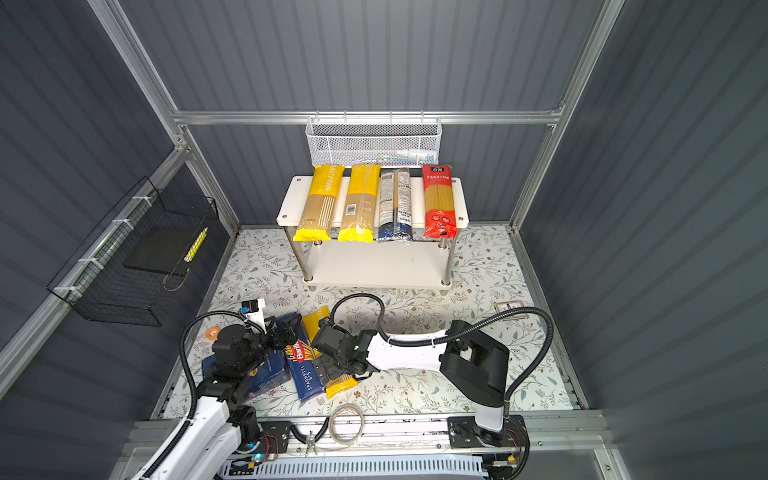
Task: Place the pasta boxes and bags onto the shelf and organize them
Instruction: 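Lower the right gripper onto the yellow PASTATIME bag beside the Barilla box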
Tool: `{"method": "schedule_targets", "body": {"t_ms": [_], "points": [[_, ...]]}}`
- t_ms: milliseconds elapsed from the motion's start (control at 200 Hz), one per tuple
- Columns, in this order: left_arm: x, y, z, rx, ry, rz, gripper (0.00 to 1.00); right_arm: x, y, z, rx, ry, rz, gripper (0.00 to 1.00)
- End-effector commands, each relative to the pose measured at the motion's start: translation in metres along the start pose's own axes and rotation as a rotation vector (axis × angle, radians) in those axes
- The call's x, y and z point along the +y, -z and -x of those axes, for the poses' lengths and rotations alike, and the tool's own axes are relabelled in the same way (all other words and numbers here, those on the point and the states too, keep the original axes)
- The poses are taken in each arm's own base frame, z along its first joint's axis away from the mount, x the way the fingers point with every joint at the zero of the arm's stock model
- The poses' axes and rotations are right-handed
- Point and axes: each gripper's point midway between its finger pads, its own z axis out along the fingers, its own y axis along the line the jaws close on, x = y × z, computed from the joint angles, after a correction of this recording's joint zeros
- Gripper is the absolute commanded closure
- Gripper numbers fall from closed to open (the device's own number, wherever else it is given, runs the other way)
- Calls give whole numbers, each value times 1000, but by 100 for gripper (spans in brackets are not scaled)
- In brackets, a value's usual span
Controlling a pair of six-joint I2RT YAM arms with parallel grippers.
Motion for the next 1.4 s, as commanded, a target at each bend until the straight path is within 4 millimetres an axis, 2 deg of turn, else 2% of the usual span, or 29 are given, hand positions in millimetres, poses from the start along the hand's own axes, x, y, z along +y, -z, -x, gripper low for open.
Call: {"method": "schedule_targets", "body": {"t_ms": [0, 260, 575, 630, 900, 1106, 1396], "points": [[-5, 0, 3, -17, -3, -25, 0, 0, -5, 3, 12, 21, -16, 1], [-5, 4, 5, -31, -5, -21, 0, 4, -17, 4, 35, 27, -19, 1], [-4, 5, 5, -38, -3, -18, 0, -17, -22, 1, 56, 16, -94, 1], [-4, 4, 5, -35, -2, -18, 0, -23, -24, -5, 85, 18, -126, 1], [-3, 0, 2, -11, 3, -14, 0, -8, -31, -1, 89, 24, -60, 1], [-2, -1, 2, -9, 4, -12, 0, -4, -37, -1, 88, 17, -44, 1], [-2, 0, 2, -13, 5, -14, 0, -30, -39, -9, 148, 25, -186, 1]]}}
